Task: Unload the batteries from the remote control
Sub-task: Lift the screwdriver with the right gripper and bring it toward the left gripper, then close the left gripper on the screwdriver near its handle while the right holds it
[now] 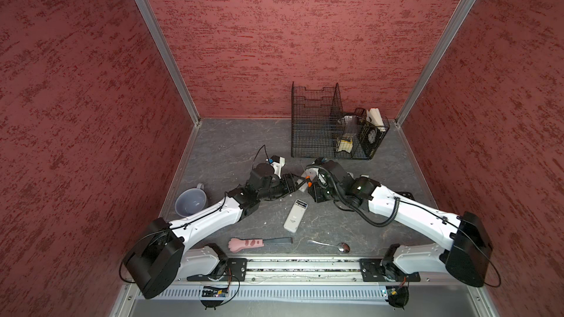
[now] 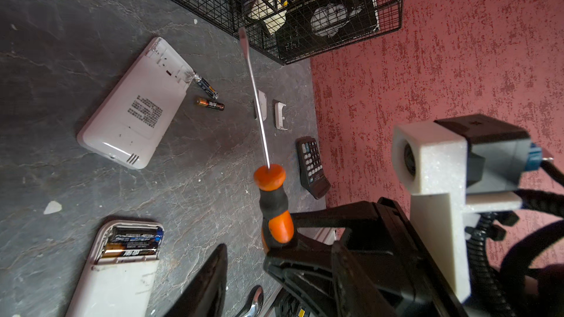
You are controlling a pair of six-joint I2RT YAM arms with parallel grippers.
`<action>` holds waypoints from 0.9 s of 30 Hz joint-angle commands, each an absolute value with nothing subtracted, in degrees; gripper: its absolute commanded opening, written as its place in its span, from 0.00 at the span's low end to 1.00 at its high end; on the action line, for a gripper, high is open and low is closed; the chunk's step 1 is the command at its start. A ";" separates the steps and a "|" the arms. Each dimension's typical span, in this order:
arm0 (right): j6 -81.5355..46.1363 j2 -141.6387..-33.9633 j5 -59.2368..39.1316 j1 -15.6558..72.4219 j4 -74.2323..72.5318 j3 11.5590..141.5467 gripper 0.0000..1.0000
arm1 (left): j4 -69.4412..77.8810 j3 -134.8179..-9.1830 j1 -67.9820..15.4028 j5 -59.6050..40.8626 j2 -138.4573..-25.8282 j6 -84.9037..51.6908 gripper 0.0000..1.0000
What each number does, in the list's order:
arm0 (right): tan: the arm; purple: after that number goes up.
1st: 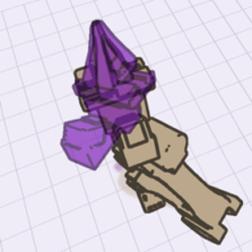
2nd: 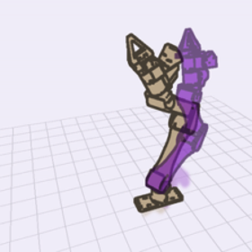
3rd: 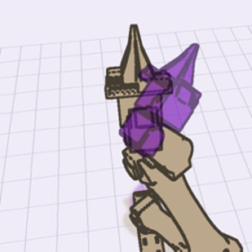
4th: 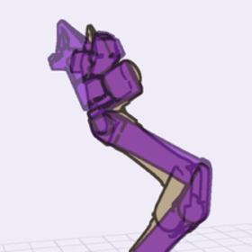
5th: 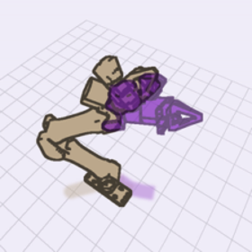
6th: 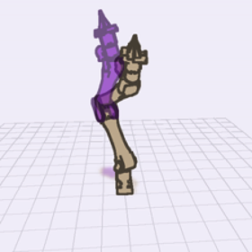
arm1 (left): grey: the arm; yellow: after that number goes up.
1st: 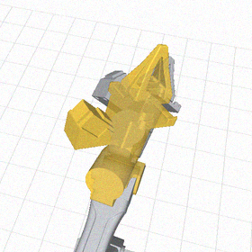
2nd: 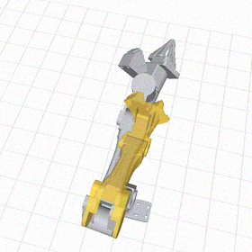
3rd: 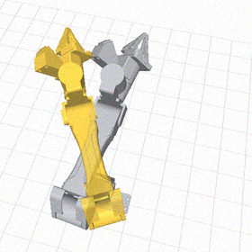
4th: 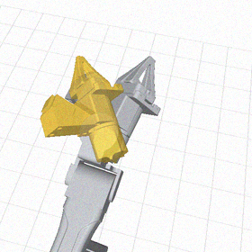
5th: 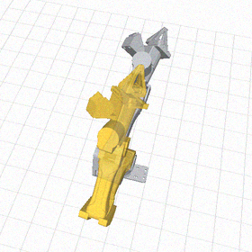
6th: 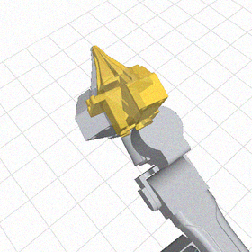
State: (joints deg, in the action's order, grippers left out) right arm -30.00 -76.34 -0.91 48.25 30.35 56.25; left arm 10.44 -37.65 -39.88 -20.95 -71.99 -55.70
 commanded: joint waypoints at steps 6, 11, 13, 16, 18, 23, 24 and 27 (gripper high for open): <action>-30.85 -75.97 0.79 49.39 30.42 58.63 0.07 | 14.92 -40.14 -40.35 -20.22 -76.37 -54.62 0.52; -31.45 -75.58 0.53 49.57 30.02 58.22 0.06 | 17.25 -40.93 -40.37 -20.30 -79.48 -54.78 0.48; -31.62 -75.36 0.17 49.66 29.80 57.97 0.06 | 18.02 -41.21 -40.43 -20.31 -80.35 -54.76 0.47; -31.90 -74.99 0.02 49.75 29.44 57.68 0.06 | 18.59 -41.81 -40.34 -20.25 -81.14 -54.71 0.44; -32.12 -74.79 0.00 49.75 29.29 57.59 0.06 | 18.89 -41.97 -40.34 -19.89 -81.43 -54.76 0.42; -32.26 -74.78 -0.35 49.75 28.83 57.06 0.05 | 19.41 -42.14 -40.34 -19.36 -81.96 -54.56 0.40; -32.26 -74.88 -0.44 49.75 28.74 57.01 0.05 | 19.36 -42.19 -40.34 -19.34 -82.09 -54.54 0.40; -32.40 -74.88 -0.83 49.78 28.22 56.83 0.05 | 19.49 -42.19 -40.34 -19.34 -82.52 -54.42 0.37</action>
